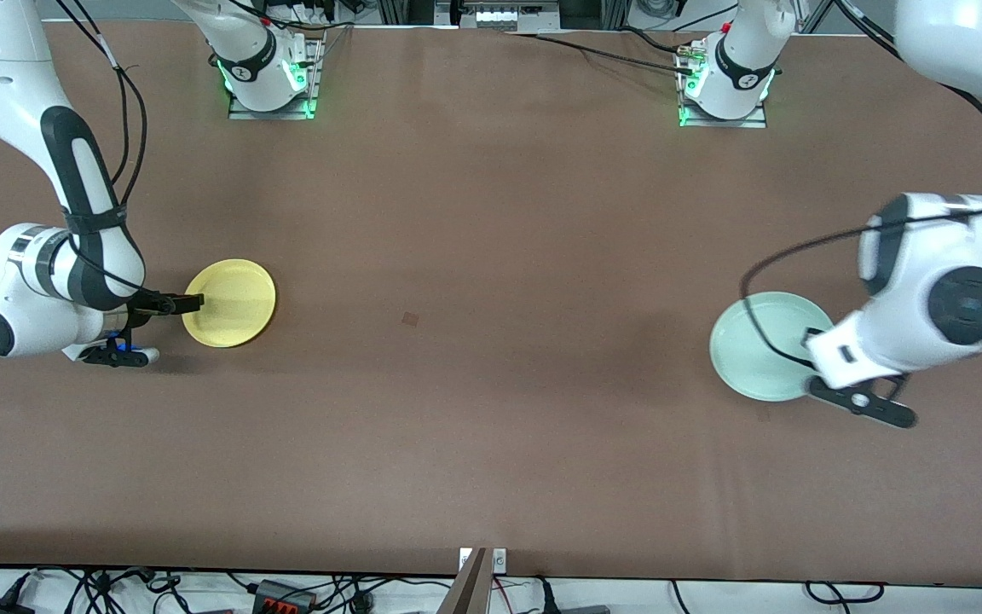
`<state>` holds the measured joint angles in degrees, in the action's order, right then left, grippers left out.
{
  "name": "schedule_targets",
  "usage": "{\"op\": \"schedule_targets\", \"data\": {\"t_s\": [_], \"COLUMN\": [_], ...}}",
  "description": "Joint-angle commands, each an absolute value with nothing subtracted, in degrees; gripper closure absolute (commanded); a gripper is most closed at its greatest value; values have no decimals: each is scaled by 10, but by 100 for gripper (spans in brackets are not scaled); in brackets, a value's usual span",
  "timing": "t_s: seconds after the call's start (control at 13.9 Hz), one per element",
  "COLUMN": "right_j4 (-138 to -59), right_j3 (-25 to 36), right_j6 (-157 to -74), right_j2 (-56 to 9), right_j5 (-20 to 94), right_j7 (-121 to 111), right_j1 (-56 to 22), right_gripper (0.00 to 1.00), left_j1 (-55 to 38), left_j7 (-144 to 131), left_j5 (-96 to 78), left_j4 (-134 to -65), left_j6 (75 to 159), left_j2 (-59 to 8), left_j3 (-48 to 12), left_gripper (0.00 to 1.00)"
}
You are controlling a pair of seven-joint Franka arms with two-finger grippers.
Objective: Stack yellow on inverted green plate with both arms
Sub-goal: 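Lift and flip the green plate upside down, lowering it mid-table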
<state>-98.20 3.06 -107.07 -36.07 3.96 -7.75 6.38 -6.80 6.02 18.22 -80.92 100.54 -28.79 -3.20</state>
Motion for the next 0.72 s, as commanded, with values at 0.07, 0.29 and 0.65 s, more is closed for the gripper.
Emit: {"op": "schedule_targets", "data": {"t_s": [0.07,0.29,0.65], "right_j4": [-975,-975,-975], "right_j3": [26,26,26], "right_j6": [-1071,-1071,-1076], "right_j2": [-374,-388,-395], "right_j5": [47,47,47], "right_j7": [-91,-91,-91], "right_j1": [76,76,77], "right_gripper": [13,27,52], "left_j1": [-199,-262,-343], "left_j7": [-166,-311,-495], "left_j5": [311,321,337], "left_j4": [-810,-811,-811], "left_j6": [934,908,863], "left_j2": [-292,-318,-362], "left_j3": [-23,-20,-18], "left_gripper": [99,99,99]}}
